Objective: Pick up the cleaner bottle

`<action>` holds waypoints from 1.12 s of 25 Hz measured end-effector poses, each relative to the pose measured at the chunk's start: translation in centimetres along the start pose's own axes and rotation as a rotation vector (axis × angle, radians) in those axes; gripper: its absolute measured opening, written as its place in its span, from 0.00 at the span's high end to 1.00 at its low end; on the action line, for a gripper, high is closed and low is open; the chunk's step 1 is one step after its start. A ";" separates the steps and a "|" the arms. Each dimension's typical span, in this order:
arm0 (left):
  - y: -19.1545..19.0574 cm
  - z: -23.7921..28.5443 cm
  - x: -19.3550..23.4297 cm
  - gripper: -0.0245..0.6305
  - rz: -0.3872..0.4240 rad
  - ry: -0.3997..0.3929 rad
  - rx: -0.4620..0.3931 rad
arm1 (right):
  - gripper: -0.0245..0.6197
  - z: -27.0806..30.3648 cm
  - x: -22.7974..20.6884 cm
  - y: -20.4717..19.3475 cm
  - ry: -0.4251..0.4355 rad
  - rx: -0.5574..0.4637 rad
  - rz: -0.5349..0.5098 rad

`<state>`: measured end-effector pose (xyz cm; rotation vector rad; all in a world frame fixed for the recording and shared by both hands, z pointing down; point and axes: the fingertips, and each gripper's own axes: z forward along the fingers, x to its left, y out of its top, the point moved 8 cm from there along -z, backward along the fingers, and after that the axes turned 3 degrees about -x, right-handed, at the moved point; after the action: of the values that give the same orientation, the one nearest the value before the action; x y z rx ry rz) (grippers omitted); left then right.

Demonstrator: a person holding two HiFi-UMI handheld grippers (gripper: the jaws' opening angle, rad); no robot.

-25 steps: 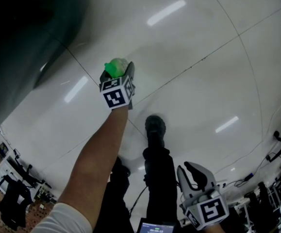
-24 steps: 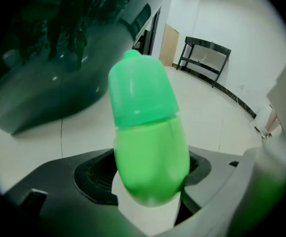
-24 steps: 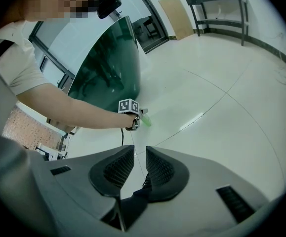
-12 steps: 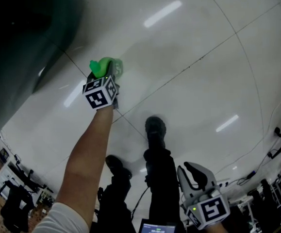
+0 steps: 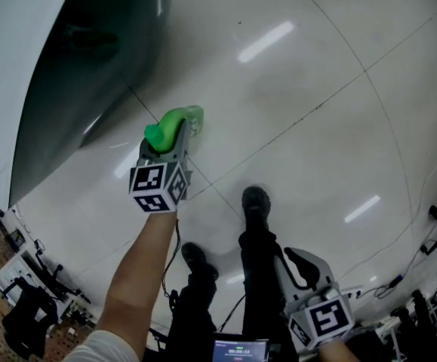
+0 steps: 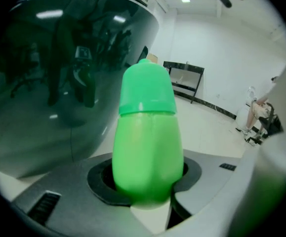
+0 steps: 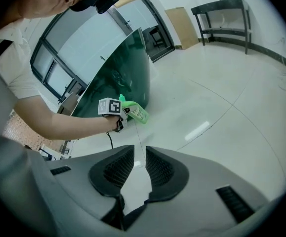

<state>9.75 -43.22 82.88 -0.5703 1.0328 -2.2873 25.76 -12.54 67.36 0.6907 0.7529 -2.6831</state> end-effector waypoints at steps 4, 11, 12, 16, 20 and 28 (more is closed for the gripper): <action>5.3 -5.8 -1.4 0.71 0.010 -0.028 -0.064 | 0.84 -1.8 1.9 1.4 0.035 -0.040 -0.046; 14.2 -16.4 -3.2 0.71 -0.045 0.007 -0.152 | 0.84 -6.7 3.5 4.9 0.059 -0.093 -0.139; 15.6 -17.8 -3.4 0.71 -0.052 0.016 -0.169 | 0.84 -7.3 3.7 5.6 0.060 -0.106 -0.157; 21.0 -23.6 -4.1 0.71 -0.057 0.021 -0.254 | 0.84 -10.1 5.8 8.4 0.062 -0.127 -0.205; 25.5 -29.5 -4.3 0.71 -0.029 0.010 -0.357 | 0.84 -12.0 7.8 10.0 0.081 -0.168 -0.295; 29.5 -40.9 -3.5 0.71 0.013 0.031 -0.489 | 0.84 -15.4 13.9 11.3 0.101 -0.234 -0.397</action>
<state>-1.99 -35.07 34.35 -0.7151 1.6213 -2.0354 23.88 -15.22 44.00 0.6794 1.3306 -2.8455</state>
